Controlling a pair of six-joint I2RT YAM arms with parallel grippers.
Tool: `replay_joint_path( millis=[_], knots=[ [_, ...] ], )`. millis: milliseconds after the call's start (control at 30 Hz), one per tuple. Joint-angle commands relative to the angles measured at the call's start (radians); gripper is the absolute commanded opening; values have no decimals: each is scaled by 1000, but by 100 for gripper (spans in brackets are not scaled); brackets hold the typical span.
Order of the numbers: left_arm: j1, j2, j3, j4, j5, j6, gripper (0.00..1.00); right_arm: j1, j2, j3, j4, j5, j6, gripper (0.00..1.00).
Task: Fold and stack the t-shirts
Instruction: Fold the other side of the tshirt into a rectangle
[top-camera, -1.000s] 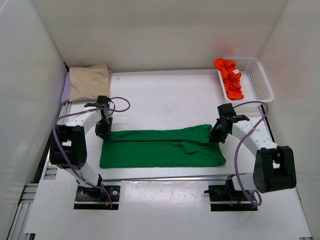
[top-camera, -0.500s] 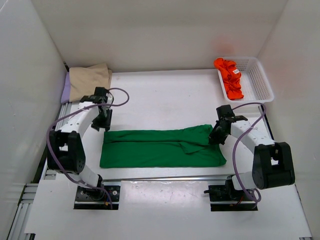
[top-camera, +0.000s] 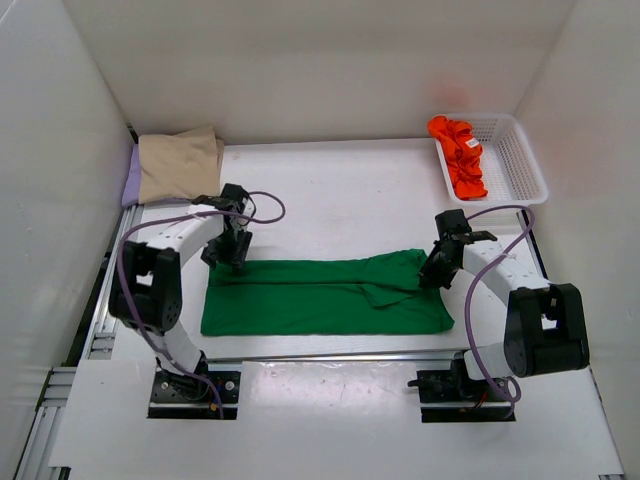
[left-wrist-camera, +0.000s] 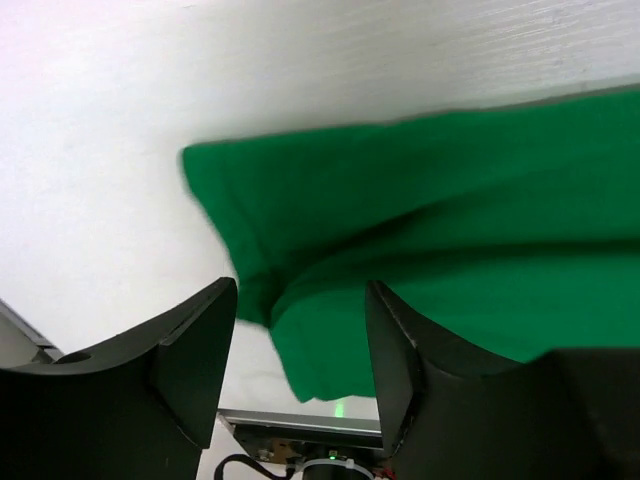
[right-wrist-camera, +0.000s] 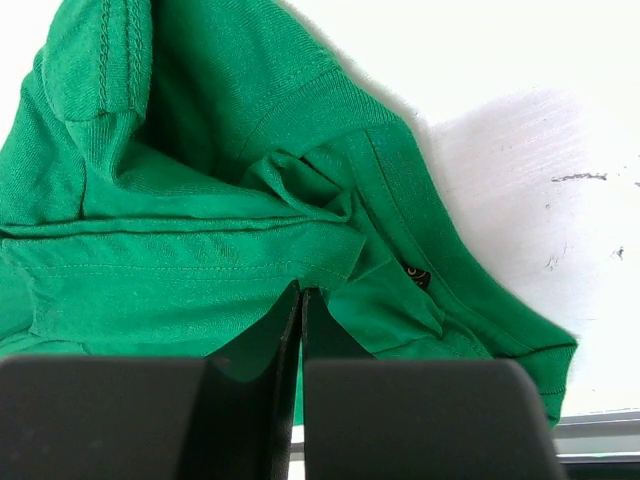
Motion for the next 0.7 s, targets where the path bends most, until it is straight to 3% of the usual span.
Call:
replay_joint_path(
  millis=[0, 233, 400, 500, 533, 667],
  knots=[
    [29, -106, -12, 12, -5, -1, 65, -4, -16, 0, -3, 23, -18, 0],
    [101, -15, 19, -98, 83, -1, 65, -4, -16, 0, -3, 23, -18, 0],
    [102, -15, 1, -81, 78, -1, 65, -4, -16, 0, -12, 32, -27, 0],
    [111, -5, 1, -72, 69, -1, 53, -4, -16, 0, -12, 33, -27, 0],
    [111, 5, 1, -72, 58, -1, 40, -4, -16, 0, -12, 33, -27, 0],
    [111, 5, 1, -72, 49, -1, 10, -4, -16, 9, -12, 33, -27, 0]
  ],
)
